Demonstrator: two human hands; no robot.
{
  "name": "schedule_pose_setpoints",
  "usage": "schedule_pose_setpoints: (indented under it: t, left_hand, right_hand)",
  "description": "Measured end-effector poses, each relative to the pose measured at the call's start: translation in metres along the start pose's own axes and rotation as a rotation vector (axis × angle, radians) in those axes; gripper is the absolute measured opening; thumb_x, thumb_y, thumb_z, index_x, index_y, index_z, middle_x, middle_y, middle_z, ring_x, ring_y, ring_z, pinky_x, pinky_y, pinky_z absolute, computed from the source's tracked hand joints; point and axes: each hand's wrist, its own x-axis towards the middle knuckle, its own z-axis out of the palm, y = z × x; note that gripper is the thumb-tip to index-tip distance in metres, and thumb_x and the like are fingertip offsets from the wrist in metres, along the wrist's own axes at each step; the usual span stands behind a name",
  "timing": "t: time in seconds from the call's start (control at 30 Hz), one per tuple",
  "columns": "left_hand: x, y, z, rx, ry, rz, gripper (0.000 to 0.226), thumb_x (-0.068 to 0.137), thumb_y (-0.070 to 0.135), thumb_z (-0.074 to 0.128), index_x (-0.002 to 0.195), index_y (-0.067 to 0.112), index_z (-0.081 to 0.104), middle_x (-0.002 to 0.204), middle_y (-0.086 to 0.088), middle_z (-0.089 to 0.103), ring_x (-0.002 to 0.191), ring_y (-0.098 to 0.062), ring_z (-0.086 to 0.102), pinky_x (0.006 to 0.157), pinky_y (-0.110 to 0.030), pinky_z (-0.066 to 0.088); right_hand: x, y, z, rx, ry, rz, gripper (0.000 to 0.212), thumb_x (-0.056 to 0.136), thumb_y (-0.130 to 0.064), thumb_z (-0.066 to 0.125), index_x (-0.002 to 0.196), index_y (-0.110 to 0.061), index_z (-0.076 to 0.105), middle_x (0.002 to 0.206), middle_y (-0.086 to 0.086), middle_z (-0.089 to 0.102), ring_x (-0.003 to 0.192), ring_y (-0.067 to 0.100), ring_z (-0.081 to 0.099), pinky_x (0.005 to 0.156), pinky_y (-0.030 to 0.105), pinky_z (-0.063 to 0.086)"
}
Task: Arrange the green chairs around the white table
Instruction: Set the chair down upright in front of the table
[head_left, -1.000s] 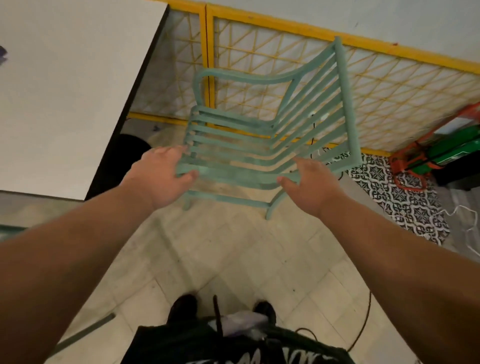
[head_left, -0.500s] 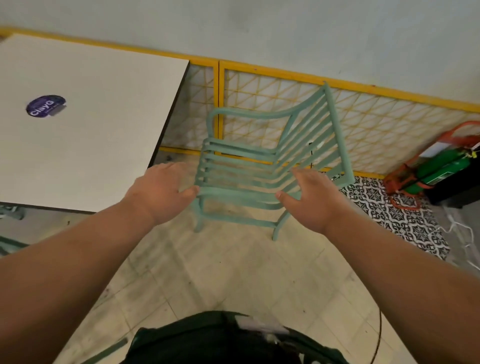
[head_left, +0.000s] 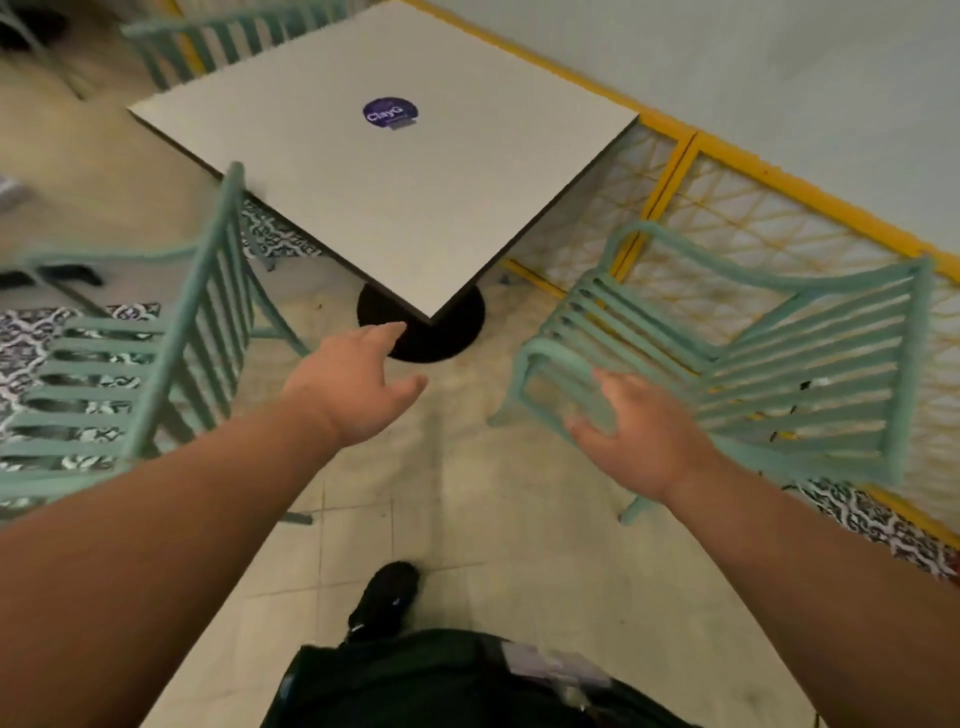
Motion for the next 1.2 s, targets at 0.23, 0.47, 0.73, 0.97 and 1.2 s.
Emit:
schedule_pose_setpoints:
  t: [0.23,0.47,0.73,0.97,1.2]
  left_hand:
    - [-0.06,-0.08,-0.018,0.003,0.078,-0.118,0.078,0.095,0.06,0.053,0.161,0.026,0.03,0.162,-0.005,0.042,0.145,-0.03,0.042,0.119,-0.049,0.037]
    - [-0.096,-0.175,-0.043,-0.024,0.124,-0.147,0.075,0.096,0.057,0.056,0.16,0.024,0.033,0.161,-0.003,0.044,0.145,-0.027,0.041,0.119,-0.047,0.037]
    - [-0.125,-0.3,-0.067,0.047,0.047,-0.086,0.079,0.095,0.059,0.055,0.16,0.021,0.032,0.162,-0.003,0.042,0.148,-0.026,0.037,0.122,-0.048,0.034]
    - [-0.111,-0.352,-0.058,0.067,-0.022,-0.094,0.081,0.094,0.064,0.051,0.162,0.025,0.027,0.164,-0.002,0.038,0.15,-0.025,0.035,0.121,-0.05,0.034]
    - [-0.084,-0.377,-0.057,0.061,-0.05,-0.106,0.082,0.095,0.065,0.049,0.162,0.025,0.026,0.164,0.0,0.038,0.15,-0.025,0.034,0.122,-0.051,0.034]
  right_hand:
    - [0.004,-0.084,0.015,0.002,-0.035,-0.165,0.082,0.094,-0.063,0.053,0.159,-0.018,0.033,0.157,0.009,0.044,0.146,0.028,0.038,0.118,0.044,0.035]
    - [0.0,-0.184,0.036,0.026,-0.046,-0.179,0.079,0.096,-0.06,0.053,0.162,-0.024,0.027,0.165,0.005,0.033,0.153,0.025,0.026,0.123,0.044,0.028]
    - [-0.015,-0.309,0.09,0.061,-0.079,-0.162,0.079,0.096,-0.061,0.054,0.158,-0.017,0.034,0.158,0.01,0.042,0.146,0.027,0.035,0.119,0.041,0.031]
    - [0.002,-0.37,0.116,0.091,-0.124,-0.236,0.08,0.093,-0.064,0.054,0.157,-0.019,0.036,0.156,0.007,0.044,0.143,0.027,0.039,0.118,0.042,0.034]
    - [0.047,-0.41,0.116,0.138,-0.143,-0.296,0.083,0.095,-0.061,0.055,0.161,-0.018,0.029,0.163,0.006,0.037,0.15,0.025,0.032,0.121,0.044,0.031]
